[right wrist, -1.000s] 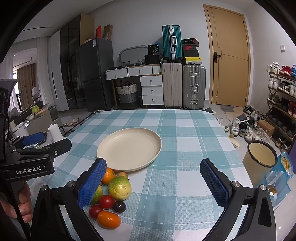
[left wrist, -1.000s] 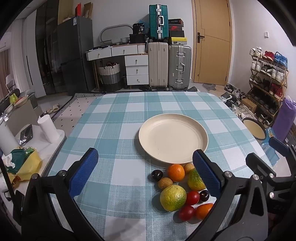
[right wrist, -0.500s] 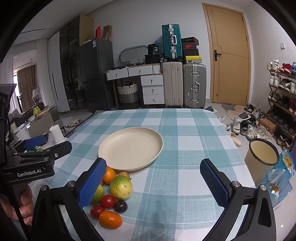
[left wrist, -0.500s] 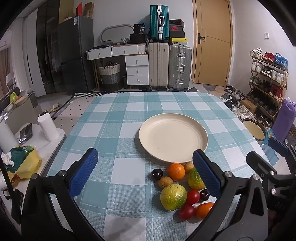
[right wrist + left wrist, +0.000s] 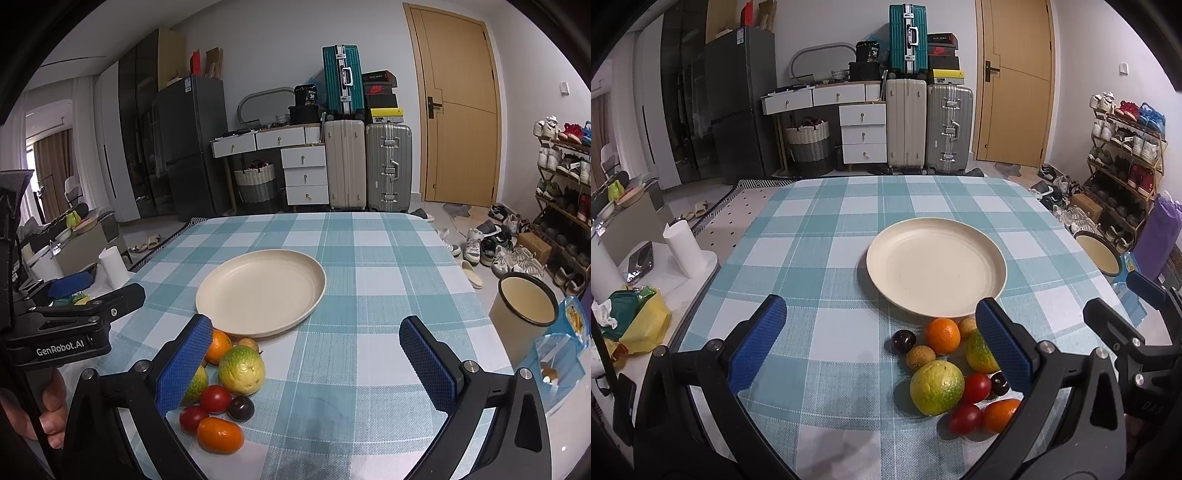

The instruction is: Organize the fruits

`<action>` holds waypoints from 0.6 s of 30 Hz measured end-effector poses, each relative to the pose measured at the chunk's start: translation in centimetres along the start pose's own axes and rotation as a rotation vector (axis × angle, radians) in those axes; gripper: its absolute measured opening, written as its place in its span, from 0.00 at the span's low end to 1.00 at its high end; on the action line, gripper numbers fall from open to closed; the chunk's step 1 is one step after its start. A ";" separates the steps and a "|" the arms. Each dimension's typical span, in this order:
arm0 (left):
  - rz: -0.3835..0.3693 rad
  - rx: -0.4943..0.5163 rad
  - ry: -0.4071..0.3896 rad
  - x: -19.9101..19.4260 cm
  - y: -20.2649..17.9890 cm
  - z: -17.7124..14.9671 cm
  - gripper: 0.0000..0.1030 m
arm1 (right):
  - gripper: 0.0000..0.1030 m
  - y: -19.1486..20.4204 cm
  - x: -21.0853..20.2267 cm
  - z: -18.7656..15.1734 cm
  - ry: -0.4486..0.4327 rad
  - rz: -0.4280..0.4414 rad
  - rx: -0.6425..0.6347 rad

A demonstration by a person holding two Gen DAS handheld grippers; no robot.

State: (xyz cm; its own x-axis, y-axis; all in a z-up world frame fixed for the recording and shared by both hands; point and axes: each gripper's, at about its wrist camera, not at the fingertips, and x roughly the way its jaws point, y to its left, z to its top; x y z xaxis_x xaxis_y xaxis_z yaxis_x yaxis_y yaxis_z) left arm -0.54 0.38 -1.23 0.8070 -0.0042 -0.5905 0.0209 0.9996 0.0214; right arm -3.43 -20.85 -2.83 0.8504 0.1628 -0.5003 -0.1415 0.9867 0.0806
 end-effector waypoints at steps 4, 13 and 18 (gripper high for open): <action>-0.005 -0.004 0.009 0.3 0.1 -0.1 0.99 | 1.00 0.0 0.0 -0.1 0.000 0.000 -0.001; -0.034 -0.017 0.033 1.0 0.5 -0.4 0.99 | 1.00 0.3 0.4 -0.4 0.006 0.024 -0.009; -0.038 -0.018 0.043 1.3 0.8 -0.6 0.99 | 1.00 0.2 0.7 -0.4 0.016 0.024 -0.005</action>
State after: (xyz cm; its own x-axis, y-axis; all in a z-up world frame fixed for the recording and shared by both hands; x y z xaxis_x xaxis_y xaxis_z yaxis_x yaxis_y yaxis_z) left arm 0.21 1.22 -2.49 0.7800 -0.0416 -0.6244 0.0407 0.9990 -0.0158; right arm -3.09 -20.54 -3.45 0.8388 0.1859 -0.5117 -0.1640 0.9825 0.0881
